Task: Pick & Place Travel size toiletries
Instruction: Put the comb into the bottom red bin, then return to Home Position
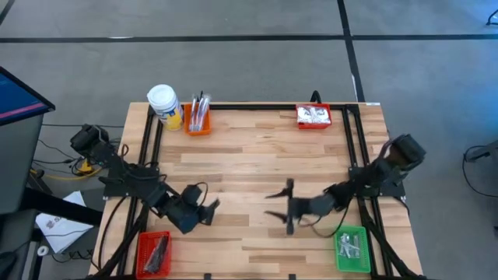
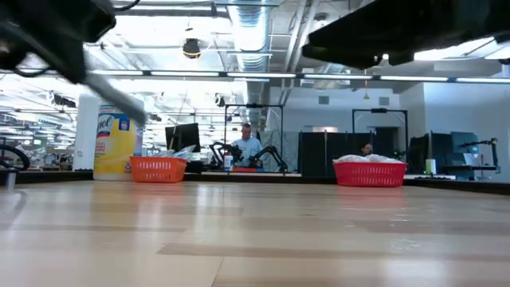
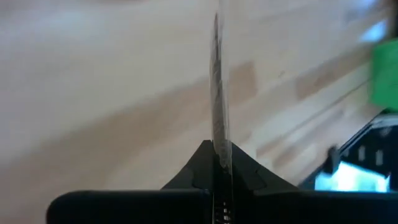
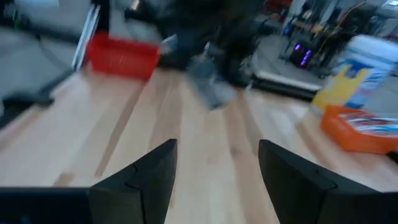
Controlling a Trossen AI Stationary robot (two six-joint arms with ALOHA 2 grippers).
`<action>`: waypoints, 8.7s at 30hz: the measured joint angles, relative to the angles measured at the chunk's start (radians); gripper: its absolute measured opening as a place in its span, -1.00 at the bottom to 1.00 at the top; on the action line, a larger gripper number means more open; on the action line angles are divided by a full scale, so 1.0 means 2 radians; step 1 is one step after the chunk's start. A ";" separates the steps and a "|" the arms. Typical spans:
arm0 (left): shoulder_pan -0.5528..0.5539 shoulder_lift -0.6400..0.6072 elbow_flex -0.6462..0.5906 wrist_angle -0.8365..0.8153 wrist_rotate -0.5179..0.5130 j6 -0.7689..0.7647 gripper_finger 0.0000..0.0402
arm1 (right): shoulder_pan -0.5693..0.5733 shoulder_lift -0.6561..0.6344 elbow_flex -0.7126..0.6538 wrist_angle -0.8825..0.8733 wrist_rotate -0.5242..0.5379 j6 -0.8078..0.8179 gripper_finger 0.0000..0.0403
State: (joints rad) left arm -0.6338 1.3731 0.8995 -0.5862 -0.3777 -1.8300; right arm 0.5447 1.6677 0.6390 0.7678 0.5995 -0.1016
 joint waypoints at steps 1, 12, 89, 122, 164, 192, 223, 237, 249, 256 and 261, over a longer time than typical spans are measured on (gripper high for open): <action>0.000 0.001 0.005 -0.009 0.022 -0.014 -0.99 | -0.005 -0.018 -0.021 0.021 -0.004 0.001 0.09; -0.013 0.004 0.166 -0.219 0.193 -0.130 -0.99 | -0.040 -0.122 -0.124 0.097 -0.014 -0.011 0.08; -0.196 0.221 0.230 -0.297 0.298 -0.254 -0.94 | -0.099 -0.120 -0.104 0.114 -0.093 -0.067 0.08; -0.202 0.216 0.204 -0.294 0.319 -0.253 -0.23 | -0.114 -0.119 -0.104 0.103 -0.092 -0.067 0.08; -0.133 0.157 0.243 -0.292 0.050 -0.117 -0.90 | -0.124 -0.119 -0.104 0.099 -0.091 -0.082 0.08; -0.100 0.158 0.191 -0.209 -0.257 -0.026 -0.97 | -0.320 -0.255 -0.194 0.017 -0.195 0.091 0.08; -0.082 0.158 0.190 -0.194 -0.291 0.023 -0.97 | -0.346 -0.427 -0.314 0.057 -0.195 0.113 0.08; -0.081 0.158 0.190 -0.194 -0.289 0.023 -0.97 | -0.346 -0.528 -0.314 -0.045 -0.182 0.111 0.08; -0.081 0.158 0.190 -0.194 -0.289 0.023 -0.97 | -0.337 -0.666 -0.314 -0.182 -0.180 0.093 0.08; -0.081 0.158 0.190 -0.194 -0.289 0.023 -0.97 | -0.321 -0.762 -0.314 -0.274 -0.180 0.085 0.08; -0.081 0.158 0.190 -0.194 -0.291 0.027 -0.97 | -0.304 -0.833 -0.314 -0.348 -0.182 0.070 0.08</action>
State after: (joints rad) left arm -0.7959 1.6894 1.2804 -0.9748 -0.9592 -1.7768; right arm -0.0624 0.0009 0.0113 0.0722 0.2350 0.0391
